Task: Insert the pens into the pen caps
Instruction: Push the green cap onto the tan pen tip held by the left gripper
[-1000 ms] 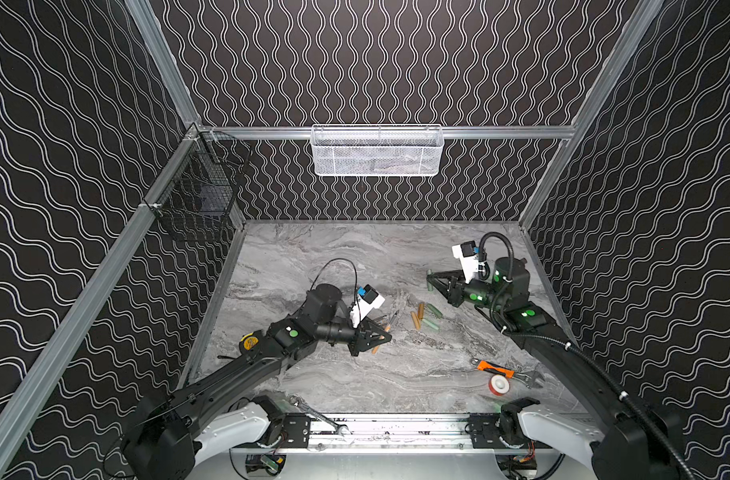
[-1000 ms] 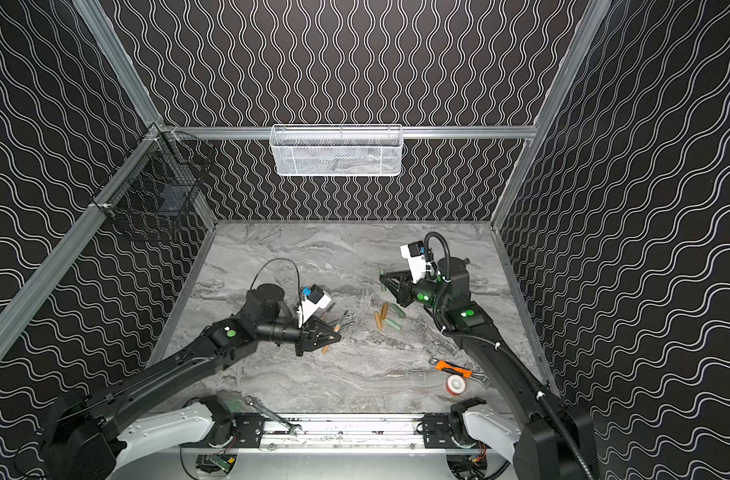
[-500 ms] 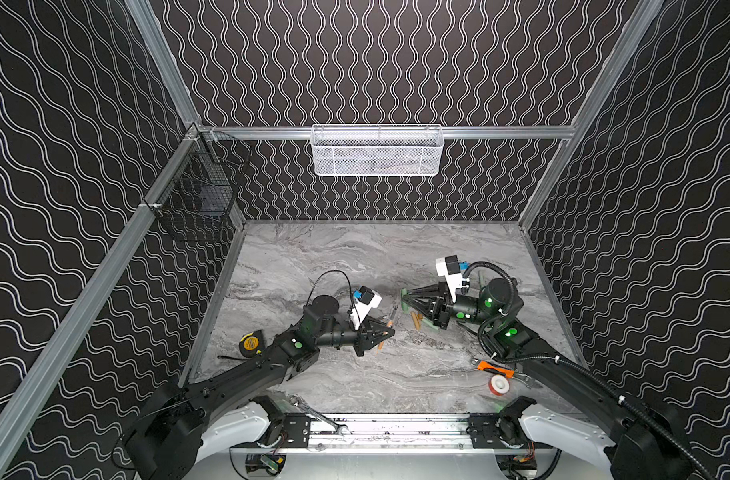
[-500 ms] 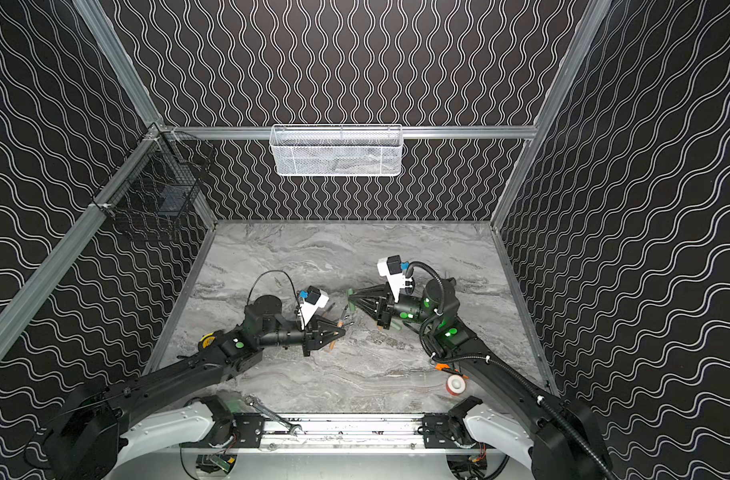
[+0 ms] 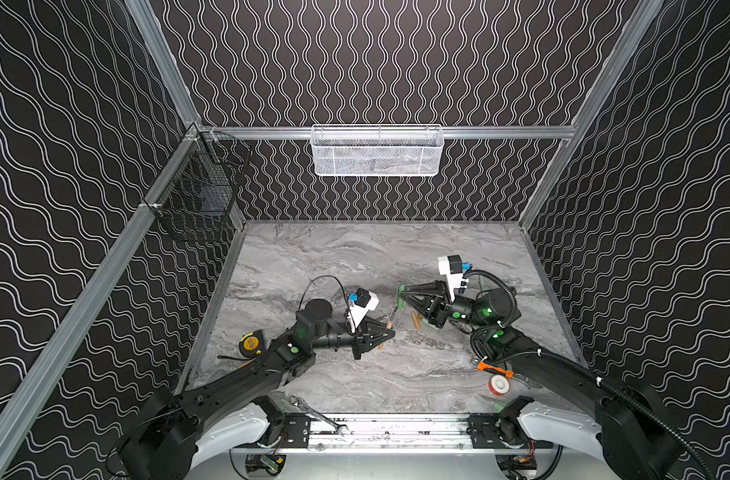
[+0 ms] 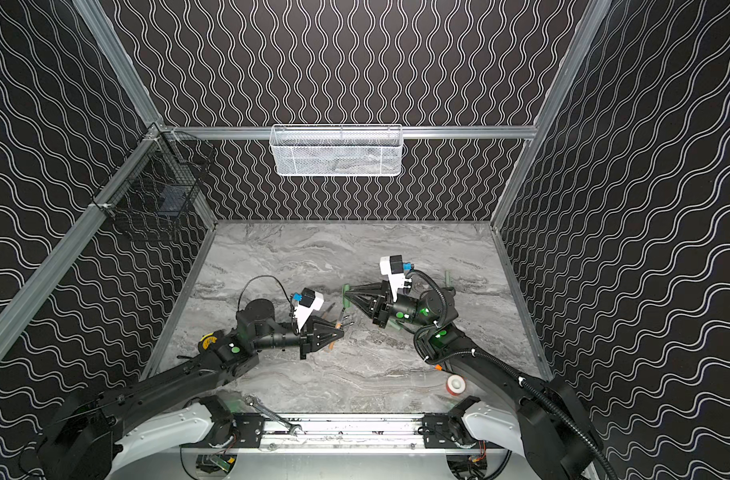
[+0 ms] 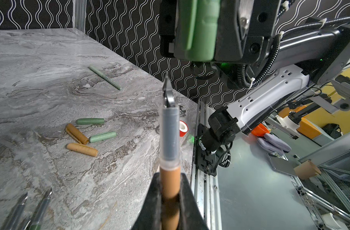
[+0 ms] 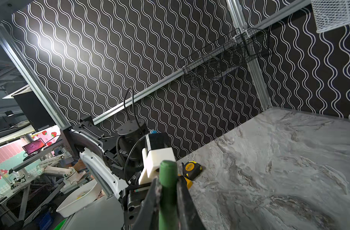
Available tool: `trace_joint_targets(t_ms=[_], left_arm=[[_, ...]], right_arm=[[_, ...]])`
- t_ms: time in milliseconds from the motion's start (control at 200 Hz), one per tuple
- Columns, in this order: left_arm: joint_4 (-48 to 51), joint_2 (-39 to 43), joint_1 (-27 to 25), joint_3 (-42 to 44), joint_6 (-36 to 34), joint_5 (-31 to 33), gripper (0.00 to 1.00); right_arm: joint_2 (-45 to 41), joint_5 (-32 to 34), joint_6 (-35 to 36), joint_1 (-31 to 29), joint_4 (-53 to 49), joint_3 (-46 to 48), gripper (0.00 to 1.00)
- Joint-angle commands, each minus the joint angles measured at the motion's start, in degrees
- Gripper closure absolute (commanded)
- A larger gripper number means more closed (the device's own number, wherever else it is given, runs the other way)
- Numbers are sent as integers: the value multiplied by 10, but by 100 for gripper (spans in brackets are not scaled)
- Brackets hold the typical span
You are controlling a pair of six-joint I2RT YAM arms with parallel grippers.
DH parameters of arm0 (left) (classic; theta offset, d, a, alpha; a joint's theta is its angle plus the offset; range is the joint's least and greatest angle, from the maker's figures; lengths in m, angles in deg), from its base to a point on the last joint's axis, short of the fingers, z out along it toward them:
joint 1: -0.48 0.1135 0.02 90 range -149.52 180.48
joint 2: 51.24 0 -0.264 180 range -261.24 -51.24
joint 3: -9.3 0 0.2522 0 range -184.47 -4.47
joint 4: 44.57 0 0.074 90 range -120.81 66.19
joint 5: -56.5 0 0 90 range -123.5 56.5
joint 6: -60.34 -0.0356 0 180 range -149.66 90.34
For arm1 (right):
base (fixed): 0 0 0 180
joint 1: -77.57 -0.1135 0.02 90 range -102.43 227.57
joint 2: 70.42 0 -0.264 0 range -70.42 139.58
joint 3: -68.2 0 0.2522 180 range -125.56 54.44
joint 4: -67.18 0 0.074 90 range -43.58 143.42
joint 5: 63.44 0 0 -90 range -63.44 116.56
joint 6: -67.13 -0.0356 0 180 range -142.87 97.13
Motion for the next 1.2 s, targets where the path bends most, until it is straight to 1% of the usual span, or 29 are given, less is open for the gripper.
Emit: trace_joint_targets(t_ms=[0,716,1076,1191], left_arm=[[-28,0,0,-1,-10,-13,100],[-41,28,0,6,-13,-11,100],[-35,39,0,4,-16,-5,100],[-33,44,0,3,-16,-2,100]], right_arm=[[2,4,-11,-1,39,-5,84],[20,4,-12,-16,41,-3,84],[42,17,-45,-37,102,13,84],[47,25,-45,-47,106,14,84]])
